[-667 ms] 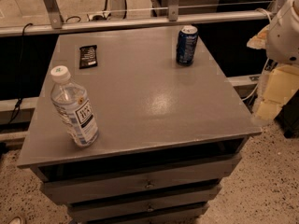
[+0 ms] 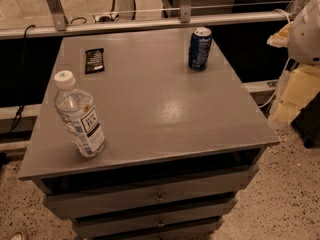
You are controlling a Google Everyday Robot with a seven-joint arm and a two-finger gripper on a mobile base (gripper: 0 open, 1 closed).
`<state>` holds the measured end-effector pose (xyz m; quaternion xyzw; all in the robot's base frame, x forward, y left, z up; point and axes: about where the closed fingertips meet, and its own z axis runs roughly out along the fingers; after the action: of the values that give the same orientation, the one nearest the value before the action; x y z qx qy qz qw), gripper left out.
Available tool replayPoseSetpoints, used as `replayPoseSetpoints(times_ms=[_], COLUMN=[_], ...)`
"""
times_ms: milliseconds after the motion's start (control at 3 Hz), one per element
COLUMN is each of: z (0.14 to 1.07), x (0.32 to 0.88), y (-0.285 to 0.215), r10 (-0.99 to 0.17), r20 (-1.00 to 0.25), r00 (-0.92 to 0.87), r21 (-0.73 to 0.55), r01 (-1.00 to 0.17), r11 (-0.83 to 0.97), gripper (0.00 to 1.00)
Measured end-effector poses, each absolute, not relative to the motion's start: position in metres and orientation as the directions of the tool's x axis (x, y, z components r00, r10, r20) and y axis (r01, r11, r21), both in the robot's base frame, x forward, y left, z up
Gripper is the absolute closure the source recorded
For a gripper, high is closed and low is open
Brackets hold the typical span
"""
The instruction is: Knock pepsi can over
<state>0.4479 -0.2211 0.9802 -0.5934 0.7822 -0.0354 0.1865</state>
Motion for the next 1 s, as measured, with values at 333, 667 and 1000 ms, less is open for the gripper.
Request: replayPoseSetpoints(times_ms=[333,667,1000], z=[0.978,0.965,0.936], x=[0.492,0.554,0.616], y=[-0.232,-0.241,-0.238], r10=[-0.916,-0.874,-0.823], r20=[-0.333,-0.435,-0.526], r00=[-0.223,-0.218,-0.217], r21=[-0.315,-0.321,-0.295], r01=[-0.89,-0.869,-0.86], r11=[0.331,0.377,0.416], gripper=[0.0,0.0,0.0])
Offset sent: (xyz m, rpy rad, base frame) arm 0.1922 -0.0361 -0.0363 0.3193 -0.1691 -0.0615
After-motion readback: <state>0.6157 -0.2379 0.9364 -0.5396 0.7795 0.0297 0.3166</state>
